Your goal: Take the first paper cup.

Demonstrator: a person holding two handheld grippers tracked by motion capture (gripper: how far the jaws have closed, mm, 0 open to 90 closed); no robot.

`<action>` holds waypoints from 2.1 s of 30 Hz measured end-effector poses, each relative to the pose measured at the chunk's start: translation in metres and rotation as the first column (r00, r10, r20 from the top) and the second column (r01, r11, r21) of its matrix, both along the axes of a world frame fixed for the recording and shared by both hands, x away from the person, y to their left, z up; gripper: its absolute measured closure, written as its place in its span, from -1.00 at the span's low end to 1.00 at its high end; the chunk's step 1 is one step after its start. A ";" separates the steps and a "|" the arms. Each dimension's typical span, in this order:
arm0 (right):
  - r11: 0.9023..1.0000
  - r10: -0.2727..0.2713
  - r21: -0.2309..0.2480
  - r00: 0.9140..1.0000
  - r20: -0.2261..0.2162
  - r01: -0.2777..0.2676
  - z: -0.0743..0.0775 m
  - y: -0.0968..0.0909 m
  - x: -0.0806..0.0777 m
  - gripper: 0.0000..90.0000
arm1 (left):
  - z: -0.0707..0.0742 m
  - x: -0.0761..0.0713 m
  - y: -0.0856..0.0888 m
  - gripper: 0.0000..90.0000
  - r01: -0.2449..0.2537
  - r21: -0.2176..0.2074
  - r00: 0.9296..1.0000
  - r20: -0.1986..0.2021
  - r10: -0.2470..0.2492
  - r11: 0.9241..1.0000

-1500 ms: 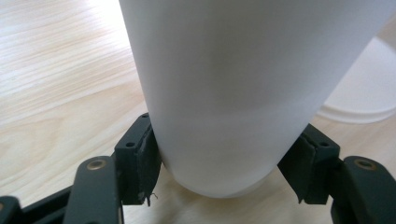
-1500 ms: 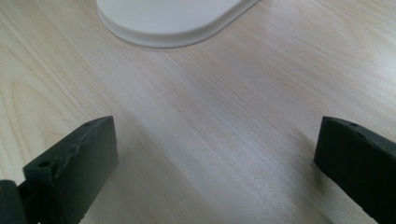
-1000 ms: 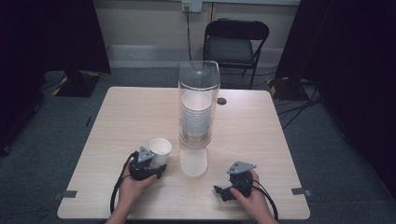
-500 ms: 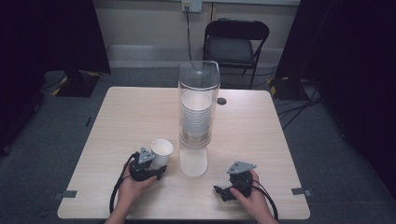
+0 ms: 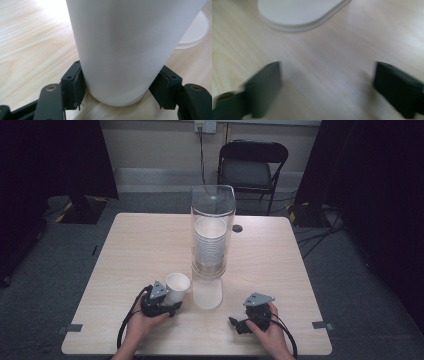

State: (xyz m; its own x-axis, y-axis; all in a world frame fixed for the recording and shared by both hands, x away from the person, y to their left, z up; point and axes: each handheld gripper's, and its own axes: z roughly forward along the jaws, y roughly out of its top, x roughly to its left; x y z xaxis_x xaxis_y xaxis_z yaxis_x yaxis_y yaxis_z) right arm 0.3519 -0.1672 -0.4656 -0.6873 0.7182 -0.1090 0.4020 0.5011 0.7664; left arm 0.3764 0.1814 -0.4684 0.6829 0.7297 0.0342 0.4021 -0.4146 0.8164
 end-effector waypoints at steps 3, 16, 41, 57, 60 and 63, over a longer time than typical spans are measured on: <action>0.999 -0.041 0.026 0.999 0.036 0.040 0.007 0.005 0.001 -0.74 | 0.000 -0.003 -0.004 -0.22 0.031 -0.005 0.999 -0.007 -0.031 1.000; 0.990 -0.062 0.134 0.995 0.079 0.051 0.025 0.067 0.020 -0.68 | 0.001 -0.009 -0.010 -0.22 0.122 -0.002 0.992 0.011 -0.122 0.993; 0.982 -0.010 0.186 0.997 0.076 -0.004 0.027 0.093 0.014 -0.68 | -0.001 -0.006 0.002 -0.37 0.045 0.006 0.999 -0.010 -0.045 0.999; 0.993 -0.078 0.094 0.997 0.025 0.076 0.014 0.026 0.013 -0.64 | 0.000 0.005 0.030 -0.66 -0.054 0.023 0.998 -0.025 0.055 0.998; 0.997 -0.066 0.043 0.998 0.013 0.066 0.011 0.017 0.009 -0.65 | -0.001 -0.003 0.034 -0.66 -0.049 0.023 0.998 -0.031 0.049 0.999; 0.996 -0.076 0.051 0.997 0.003 0.076 0.009 0.008 0.007 -0.66 | -0.003 -0.010 0.036 -0.66 -0.024 0.035 0.999 -0.020 0.025 0.999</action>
State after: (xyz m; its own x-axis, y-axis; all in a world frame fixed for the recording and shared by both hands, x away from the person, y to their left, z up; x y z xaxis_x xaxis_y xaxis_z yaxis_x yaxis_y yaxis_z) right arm 0.3590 -0.1593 -0.4568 -0.6302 0.7729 -0.0742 0.4332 0.4293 0.7925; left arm 0.3662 0.2174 -0.4709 0.6655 0.7450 0.0459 0.4292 -0.4322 0.7931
